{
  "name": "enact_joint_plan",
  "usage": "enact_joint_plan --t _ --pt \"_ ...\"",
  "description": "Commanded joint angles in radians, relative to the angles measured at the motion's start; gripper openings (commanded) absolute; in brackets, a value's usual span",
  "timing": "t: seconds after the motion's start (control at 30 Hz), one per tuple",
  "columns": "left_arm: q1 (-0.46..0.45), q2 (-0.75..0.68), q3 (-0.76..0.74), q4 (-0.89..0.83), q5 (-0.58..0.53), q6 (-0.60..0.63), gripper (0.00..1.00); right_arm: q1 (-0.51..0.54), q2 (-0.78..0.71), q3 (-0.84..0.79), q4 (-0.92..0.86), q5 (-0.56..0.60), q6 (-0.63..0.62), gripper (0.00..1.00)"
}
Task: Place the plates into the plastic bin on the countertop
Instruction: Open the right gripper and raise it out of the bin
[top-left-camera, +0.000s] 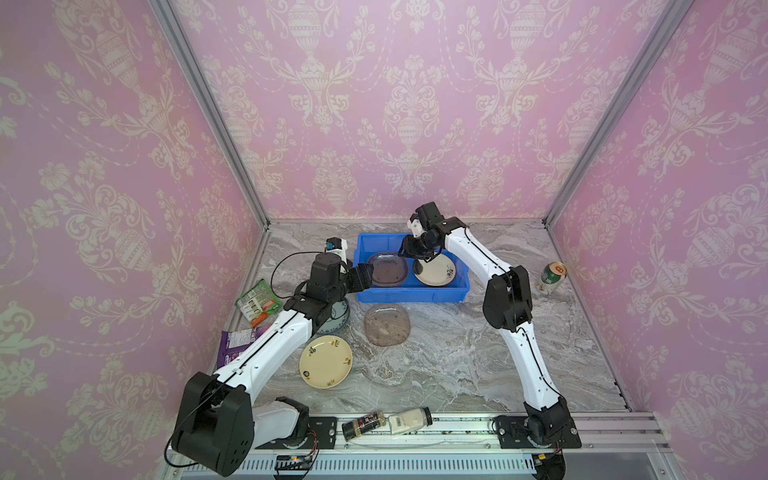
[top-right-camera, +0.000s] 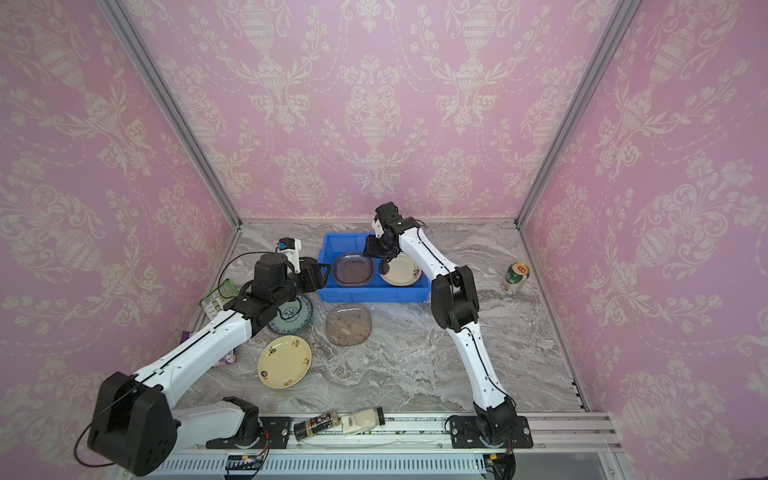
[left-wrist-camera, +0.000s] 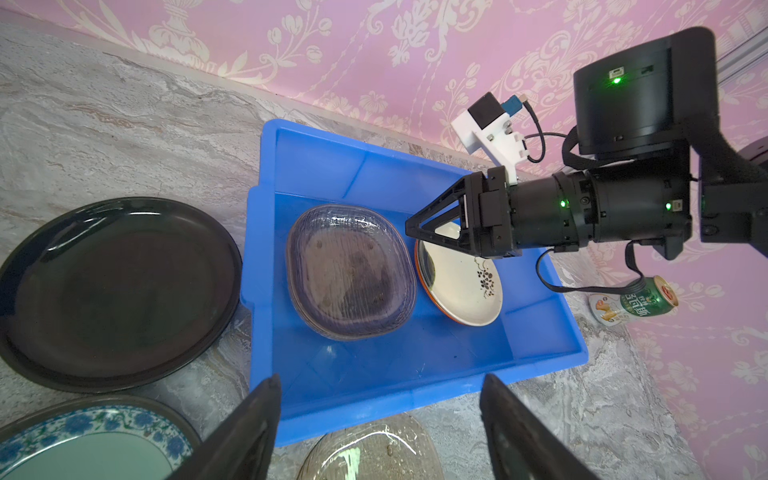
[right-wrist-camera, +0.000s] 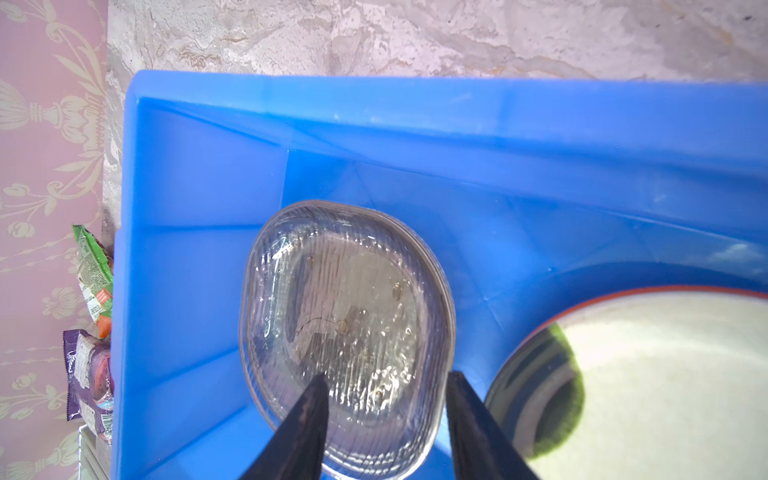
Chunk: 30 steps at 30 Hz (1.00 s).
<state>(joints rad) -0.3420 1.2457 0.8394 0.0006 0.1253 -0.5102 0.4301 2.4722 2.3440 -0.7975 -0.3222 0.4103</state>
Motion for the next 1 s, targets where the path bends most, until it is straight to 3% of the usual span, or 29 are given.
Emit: enact_joint_plan --t 0.0,0.47,0.7,0.97 --pt "0.010 0.016 0.002 -0.013 0.025 0.019 0.77 0.009 0.025 0.011 -0.016 0.015 -0.005 0.45" --pt "0.008 0.061 0.002 -0.052 0.085 0.023 0.77 0.003 -0.247 -0.200 0.134 0.036 0.007 0.37" --pt "0.008 0.073 0.004 0.001 0.095 0.002 0.77 0.004 -0.552 -0.608 0.446 -0.012 0.129 0.37" --pt "0.009 0.093 0.023 0.016 0.107 -0.002 0.77 0.009 -0.914 -1.116 0.814 0.012 0.306 0.40"
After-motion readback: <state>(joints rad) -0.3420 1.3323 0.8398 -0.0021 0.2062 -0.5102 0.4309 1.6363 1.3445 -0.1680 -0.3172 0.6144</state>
